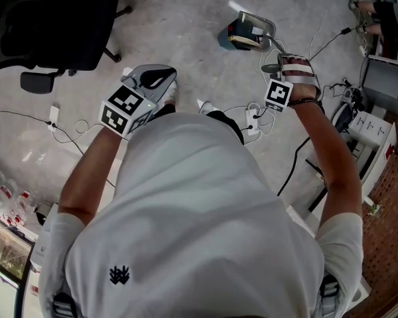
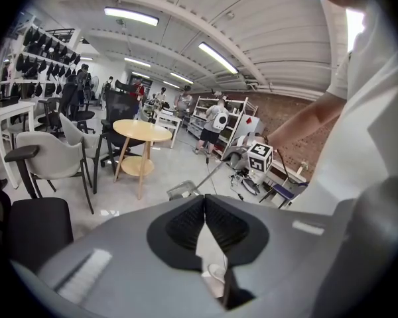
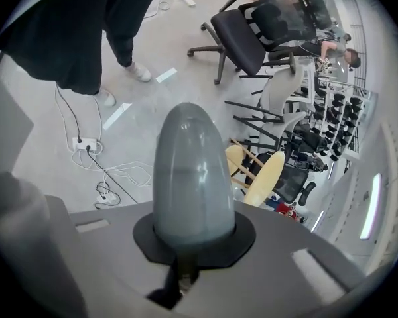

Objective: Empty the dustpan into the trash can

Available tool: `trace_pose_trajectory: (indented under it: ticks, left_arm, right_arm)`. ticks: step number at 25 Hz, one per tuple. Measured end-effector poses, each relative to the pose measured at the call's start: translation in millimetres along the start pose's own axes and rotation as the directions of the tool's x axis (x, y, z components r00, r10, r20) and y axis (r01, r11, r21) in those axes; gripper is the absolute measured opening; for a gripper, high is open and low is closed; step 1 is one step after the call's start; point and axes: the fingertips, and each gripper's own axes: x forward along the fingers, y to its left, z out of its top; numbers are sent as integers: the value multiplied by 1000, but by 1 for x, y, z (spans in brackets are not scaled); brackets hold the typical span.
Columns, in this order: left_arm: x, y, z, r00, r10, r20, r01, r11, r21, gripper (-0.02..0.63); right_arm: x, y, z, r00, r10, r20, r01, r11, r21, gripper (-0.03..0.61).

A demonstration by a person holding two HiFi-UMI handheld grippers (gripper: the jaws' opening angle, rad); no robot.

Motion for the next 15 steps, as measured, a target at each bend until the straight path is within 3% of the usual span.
trace_pose_trajectory:
  ticks: [15]
  left_arm:
    - [5, -8, 0, 1000, -25, 8, 25, 1000, 7, 57]
  right_arm:
    - [-12, -17, 4, 999, -35, -32, 29, 986, -166, 0]
